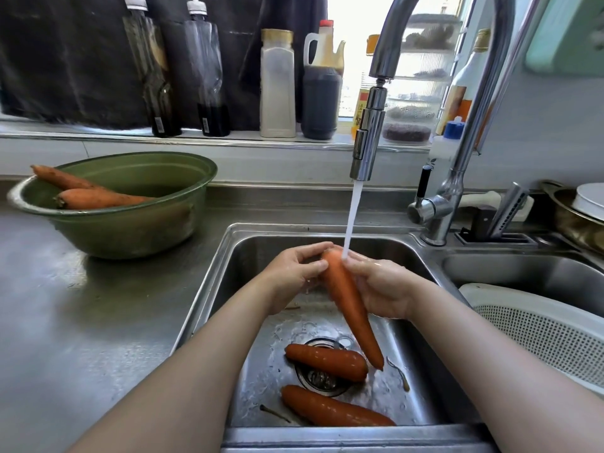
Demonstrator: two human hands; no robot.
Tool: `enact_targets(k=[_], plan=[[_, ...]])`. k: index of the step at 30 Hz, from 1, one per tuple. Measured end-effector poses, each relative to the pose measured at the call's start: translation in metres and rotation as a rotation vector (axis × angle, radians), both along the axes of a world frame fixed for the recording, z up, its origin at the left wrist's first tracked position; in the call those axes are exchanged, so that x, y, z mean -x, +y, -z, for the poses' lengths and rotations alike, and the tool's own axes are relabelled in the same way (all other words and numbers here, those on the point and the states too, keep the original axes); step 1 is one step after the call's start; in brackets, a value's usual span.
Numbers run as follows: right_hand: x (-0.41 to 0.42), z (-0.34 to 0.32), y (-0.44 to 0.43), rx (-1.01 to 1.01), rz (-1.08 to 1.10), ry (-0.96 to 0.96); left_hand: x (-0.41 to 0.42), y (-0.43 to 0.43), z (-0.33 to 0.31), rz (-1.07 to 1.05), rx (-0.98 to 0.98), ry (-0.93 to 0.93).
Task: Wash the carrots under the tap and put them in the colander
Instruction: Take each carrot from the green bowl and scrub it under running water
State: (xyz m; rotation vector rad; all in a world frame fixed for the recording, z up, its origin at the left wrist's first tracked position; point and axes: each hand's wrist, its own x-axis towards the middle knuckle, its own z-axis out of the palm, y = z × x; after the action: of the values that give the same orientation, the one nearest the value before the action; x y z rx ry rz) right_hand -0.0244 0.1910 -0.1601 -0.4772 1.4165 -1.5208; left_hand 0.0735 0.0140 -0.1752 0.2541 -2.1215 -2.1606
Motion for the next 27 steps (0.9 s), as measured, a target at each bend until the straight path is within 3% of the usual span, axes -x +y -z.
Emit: enact_targets(k=[2,6,14,19,21,23,27], plan=[[0.0,0.004,-0.006,-0.011,0.067,0.035,-0.001,0.002,-0.003,-0.009,0.081,-0.014],[-0.004,0.011,-0.019,-0.041,0.251,0.094,0.0,0.007,0.0,-0.031,0.065,-0.011],[0.003,0.008,-0.016,0.108,0.207,-0.046,0.004,0.01,-0.002,-0.211,-0.146,0.024],[0.001,0.003,-0.012,0.133,0.178,-0.048,-0.002,0.017,-0.008,-0.02,-0.136,-0.171],[0.001,0.002,-0.012,0.099,0.252,-0.032,-0.003,0.017,-0.008,0.104,-0.243,-0.229],[0.006,0.001,-0.013,0.023,0.394,0.023,-0.004,0.018,-0.007,0.178,-0.213,-0.275],[0.017,0.004,-0.014,-0.05,0.527,0.126,0.0,0.025,-0.01,0.153,-0.175,-0.33]])
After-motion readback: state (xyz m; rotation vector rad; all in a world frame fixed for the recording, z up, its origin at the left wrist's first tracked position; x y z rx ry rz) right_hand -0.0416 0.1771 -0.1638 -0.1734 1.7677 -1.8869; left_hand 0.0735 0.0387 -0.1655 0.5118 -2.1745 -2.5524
